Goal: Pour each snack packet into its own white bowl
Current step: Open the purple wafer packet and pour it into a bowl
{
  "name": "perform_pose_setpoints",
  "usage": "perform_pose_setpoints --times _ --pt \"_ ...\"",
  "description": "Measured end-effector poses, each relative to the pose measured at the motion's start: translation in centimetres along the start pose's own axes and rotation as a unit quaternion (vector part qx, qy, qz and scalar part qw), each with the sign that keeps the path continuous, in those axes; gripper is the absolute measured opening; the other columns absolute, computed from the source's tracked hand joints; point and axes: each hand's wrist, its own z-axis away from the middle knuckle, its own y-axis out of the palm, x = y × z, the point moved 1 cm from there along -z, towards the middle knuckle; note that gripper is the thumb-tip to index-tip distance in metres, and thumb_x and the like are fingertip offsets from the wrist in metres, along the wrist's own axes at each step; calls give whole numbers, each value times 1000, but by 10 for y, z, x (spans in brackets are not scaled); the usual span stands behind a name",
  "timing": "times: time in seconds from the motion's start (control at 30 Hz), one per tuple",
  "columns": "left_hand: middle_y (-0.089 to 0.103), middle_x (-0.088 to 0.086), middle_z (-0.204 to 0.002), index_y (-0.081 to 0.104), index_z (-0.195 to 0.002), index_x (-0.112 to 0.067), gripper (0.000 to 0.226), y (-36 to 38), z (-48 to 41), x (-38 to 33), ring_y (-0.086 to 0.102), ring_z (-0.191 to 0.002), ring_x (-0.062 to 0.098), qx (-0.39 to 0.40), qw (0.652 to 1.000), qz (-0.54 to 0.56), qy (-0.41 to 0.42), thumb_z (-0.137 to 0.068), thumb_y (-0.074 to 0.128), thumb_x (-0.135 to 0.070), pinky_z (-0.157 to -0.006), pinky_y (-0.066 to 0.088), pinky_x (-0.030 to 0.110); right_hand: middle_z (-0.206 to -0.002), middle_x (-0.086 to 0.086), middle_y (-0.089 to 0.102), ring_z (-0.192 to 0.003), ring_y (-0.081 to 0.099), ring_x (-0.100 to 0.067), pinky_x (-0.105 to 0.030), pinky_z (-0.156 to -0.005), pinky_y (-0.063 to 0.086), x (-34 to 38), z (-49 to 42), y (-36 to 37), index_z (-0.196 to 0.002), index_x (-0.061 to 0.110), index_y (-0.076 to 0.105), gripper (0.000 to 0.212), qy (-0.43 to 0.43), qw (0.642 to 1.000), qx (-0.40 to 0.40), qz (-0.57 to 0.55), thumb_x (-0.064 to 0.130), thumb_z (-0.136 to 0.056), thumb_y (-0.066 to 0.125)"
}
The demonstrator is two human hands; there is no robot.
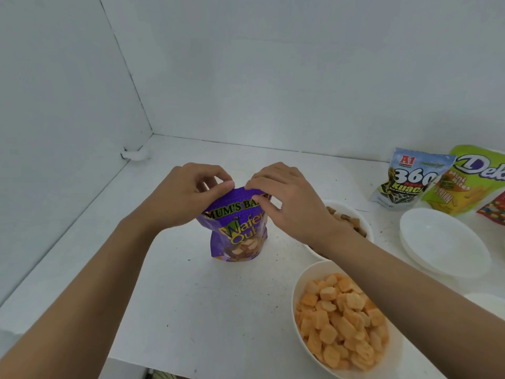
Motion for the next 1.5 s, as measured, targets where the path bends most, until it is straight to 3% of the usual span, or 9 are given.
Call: perform_pose_setpoints --times 0.17,0.4,0.67,0.77,0.87,1.03,1.17,1.27,1.5 --pt "74 -5 -75 74 -90 -33 19 -1 1 -3 70 -71 22 47 998 43 -30 -98 60 -43 -61 53 35 -100 5 61 -97 49 -16 -35 -83 41 3 -2 -2 -104 16 61 12 14 999 44 -28 10 -93 59" --pt "74 -13 -83 74 -95 -37 12 -1 3 -13 71 -73 7 60 995 33 -66 -91 67 -45 -60 55 22 -99 3 60 -99 50 -21 -47 -81 45 2 -15 -5 -103 18 61 9 10 993 119 -11 16 -94 60" --pt "79 -5 -81 71 -100 -24 14 4 6 -26 76 -71 15 96 983 123 -102 -94 67 -37 -71 54 24 -111 -1 58 -108 49 -22 -45 -85 46 -5 -4 -2 -97 22 74 15 16 1000 13 -24 17 -94 60" --pt "79 -1 -83 63 -102 -20 14 14 11 -29 77 -73 17 70 977 174 -101 -95 68 -31 -63 53 14 -112 2 55 -101 46 -14 -29 -84 44 -2 -2 -2 -105 21 71 16 30 998 37 -46 18 -95 60" --pt "79 3 -81 69 -97 -14 8 23 16 -27 78 -76 18 26 974 211 -80 -94 69 -22 -69 55 20 -111 10 46 -90 52 -3 -8 -78 40 3 -1 -4 -110 20 68 15 66 987 89 -120 24 -98 61" --pt "79 -6 -92 76 -102 -18 14 25 23 -12 77 -87 12 46 987 152 17 -96 66 -10 -81 60 24 -105 11 44 -90 57 -6 -6 -77 46 -1 -3 -9 -104 18 70 10 111 973 97 -178 22 -95 66" --pt "75 -18 -92 73 -96 -36 13 18 19 -10 71 -86 1 45 993 60 88 -84 73 -31 -72 50 7 -112 4 44 -92 57 -8 -16 -82 51 -1 -6 -11 -104 16 70 10 77 975 133 -163 15 -96 63" --pt "62 -13 -100 70 -98 -41 17 10 10 -3 62 -87 10 55 983 -70 159 -91 57 -50 -67 44 15 -118 1 43 -95 54 -11 -19 -80 49 -7 -6 -18 -104 16 67 11 45 976 167 -131 14 -100 57" --pt "58 -15 -136 65 -114 -30 23 -29 4 6 59 -96 -2 108 946 -133 274 -103 45 -34 -71 47 15 -126 2 42 -96 52 -11 -30 -69 54 -34 6 -39 -106 18 63 12 13 994 106 -22 19 -102 51"
